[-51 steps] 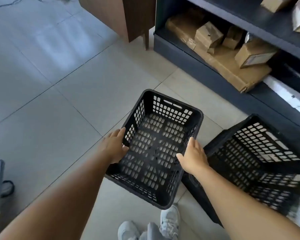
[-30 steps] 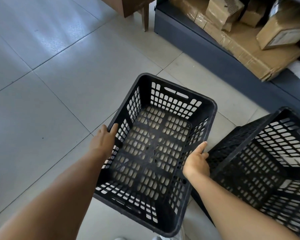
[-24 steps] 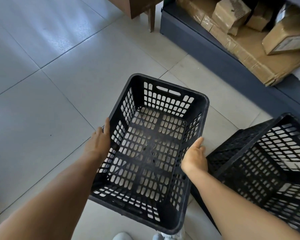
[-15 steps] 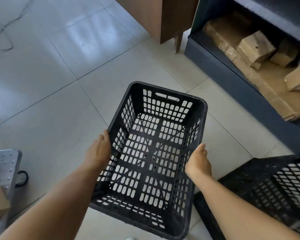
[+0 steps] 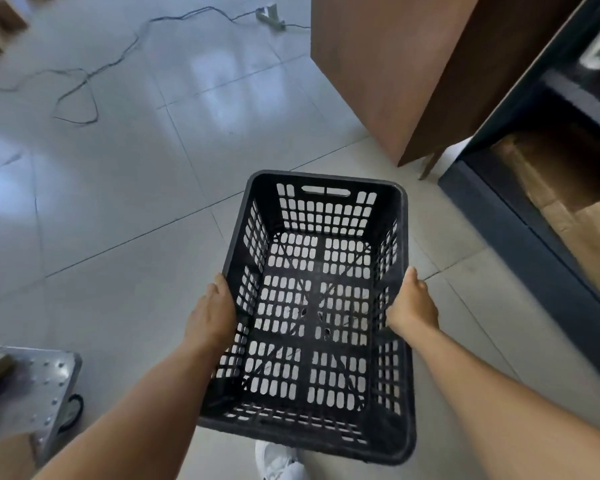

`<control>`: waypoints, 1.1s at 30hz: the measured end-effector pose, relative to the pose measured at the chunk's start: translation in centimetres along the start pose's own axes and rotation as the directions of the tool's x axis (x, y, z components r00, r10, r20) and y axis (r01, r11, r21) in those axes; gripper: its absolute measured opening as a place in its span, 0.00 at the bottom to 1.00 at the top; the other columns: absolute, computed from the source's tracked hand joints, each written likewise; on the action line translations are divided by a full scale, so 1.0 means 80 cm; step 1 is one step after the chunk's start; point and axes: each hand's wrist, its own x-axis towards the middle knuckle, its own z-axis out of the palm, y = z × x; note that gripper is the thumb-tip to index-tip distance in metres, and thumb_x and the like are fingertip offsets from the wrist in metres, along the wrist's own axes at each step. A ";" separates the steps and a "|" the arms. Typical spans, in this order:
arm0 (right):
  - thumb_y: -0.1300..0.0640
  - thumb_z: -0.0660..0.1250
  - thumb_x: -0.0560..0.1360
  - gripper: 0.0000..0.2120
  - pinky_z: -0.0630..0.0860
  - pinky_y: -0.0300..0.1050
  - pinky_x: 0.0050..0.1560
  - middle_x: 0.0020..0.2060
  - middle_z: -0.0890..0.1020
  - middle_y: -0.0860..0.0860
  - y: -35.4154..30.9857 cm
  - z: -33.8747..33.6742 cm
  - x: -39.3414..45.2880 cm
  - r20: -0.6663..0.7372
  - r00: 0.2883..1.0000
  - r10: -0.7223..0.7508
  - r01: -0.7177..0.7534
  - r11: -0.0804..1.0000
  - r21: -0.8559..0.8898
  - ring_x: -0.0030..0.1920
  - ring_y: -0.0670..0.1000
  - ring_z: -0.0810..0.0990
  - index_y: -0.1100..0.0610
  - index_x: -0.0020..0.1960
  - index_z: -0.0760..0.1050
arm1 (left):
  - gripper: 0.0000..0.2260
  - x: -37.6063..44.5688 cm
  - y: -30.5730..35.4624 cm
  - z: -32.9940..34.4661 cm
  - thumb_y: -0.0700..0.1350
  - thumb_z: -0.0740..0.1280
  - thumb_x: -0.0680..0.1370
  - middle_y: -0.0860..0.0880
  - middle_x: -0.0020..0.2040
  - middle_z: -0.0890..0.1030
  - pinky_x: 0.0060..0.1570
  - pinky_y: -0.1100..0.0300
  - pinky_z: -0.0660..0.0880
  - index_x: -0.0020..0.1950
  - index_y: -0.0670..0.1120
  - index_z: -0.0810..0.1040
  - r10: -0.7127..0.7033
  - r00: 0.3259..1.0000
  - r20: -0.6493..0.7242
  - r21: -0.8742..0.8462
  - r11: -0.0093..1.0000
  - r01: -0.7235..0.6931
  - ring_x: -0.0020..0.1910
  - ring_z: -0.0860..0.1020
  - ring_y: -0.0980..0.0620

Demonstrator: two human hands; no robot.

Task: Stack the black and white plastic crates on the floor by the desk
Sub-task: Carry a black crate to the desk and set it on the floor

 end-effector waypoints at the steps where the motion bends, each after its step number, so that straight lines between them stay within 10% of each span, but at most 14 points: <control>1: 0.70 0.62 0.75 0.38 0.69 0.45 0.45 0.73 0.64 0.56 -0.018 -0.002 0.017 0.004 1.000 -0.009 0.009 1.000 0.006 0.61 0.59 0.76 0.55 0.78 0.48 | 0.27 0.018 0.001 -0.002 0.29 0.58 0.73 0.39 0.61 0.72 0.55 0.48 0.73 0.71 0.38 0.57 -0.017 1.000 -0.006 0.000 1.000 0.017 0.57 0.75 0.39; 23: 0.73 0.56 0.75 0.40 0.72 0.54 0.65 0.77 0.58 0.52 -0.213 0.038 0.338 0.111 0.936 -0.335 0.342 0.939 -0.049 0.70 0.59 0.68 0.51 0.79 0.44 | 0.23 0.282 0.029 0.057 0.29 0.56 0.73 0.41 0.56 0.73 0.44 0.54 0.67 0.67 0.41 0.61 -0.231 0.971 -0.054 -0.196 0.956 0.217 0.44 0.69 0.45; 27: 0.69 0.58 0.77 0.40 0.74 0.49 0.57 0.79 0.48 0.48 -0.210 0.040 0.337 0.170 0.923 -0.347 0.357 0.933 -0.034 0.69 0.59 0.70 0.51 0.79 0.38 | 0.28 0.277 0.018 0.070 0.35 0.65 0.74 0.45 0.59 0.76 0.42 0.54 0.68 0.70 0.48 0.58 -0.215 0.977 -0.015 -0.330 0.923 0.198 0.46 0.74 0.45; 33: 0.55 0.73 0.72 0.54 0.62 0.54 0.71 0.79 0.42 0.47 -0.160 0.054 0.293 0.274 0.907 -0.321 0.302 0.947 0.109 0.78 0.54 0.53 0.50 0.78 0.32 | 0.34 0.223 0.028 0.092 0.43 0.77 0.65 0.52 0.60 0.75 0.48 0.53 0.74 0.65 0.54 0.62 -0.276 0.960 0.053 -0.618 0.746 0.249 0.54 0.75 0.51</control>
